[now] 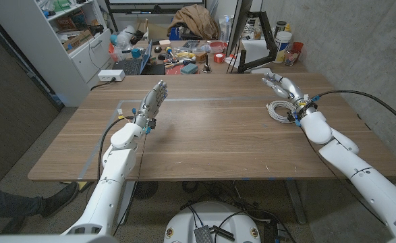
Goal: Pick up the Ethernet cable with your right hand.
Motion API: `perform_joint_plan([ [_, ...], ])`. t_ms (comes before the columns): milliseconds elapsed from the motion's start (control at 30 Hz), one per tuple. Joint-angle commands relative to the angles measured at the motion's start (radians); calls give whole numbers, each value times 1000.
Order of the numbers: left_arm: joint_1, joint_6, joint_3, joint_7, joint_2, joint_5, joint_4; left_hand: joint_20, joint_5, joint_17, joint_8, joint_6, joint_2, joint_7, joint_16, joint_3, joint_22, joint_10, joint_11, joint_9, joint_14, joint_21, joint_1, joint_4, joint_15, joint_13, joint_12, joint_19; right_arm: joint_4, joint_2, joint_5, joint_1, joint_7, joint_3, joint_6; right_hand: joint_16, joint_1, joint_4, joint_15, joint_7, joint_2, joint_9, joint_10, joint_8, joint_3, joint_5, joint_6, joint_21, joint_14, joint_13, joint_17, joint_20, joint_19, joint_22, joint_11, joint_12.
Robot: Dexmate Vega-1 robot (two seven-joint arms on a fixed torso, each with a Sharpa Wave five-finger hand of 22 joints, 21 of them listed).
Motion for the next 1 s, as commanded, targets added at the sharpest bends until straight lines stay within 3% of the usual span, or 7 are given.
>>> perform_joint_plan([
  [33,-10,-5,0,-6,0,-4,10,-21,7,3,2,3,1,2,4,0,6,3,-1,2,5,8,12,-3,-3,2,4,-7,-28,-32,-55,-8,-17,-3,-34,3,7,-4,-1,-1,2,4,5,0,6,8,4,-4,8,3,2,-3,8,6,-1,-3],
  [1000,-26,-4,0,-28,8,-13,20,-25,7,2,0,-1,5,3,3,-3,6,-3,2,2,3,8,15,-6,-4,2,1,-9,-112,-93,-133,-46,-10,-2,-124,0,9,-8,0,-2,2,4,0,-3,8,9,0,-13,6,4,3,0,9,6,-1,-7],
])
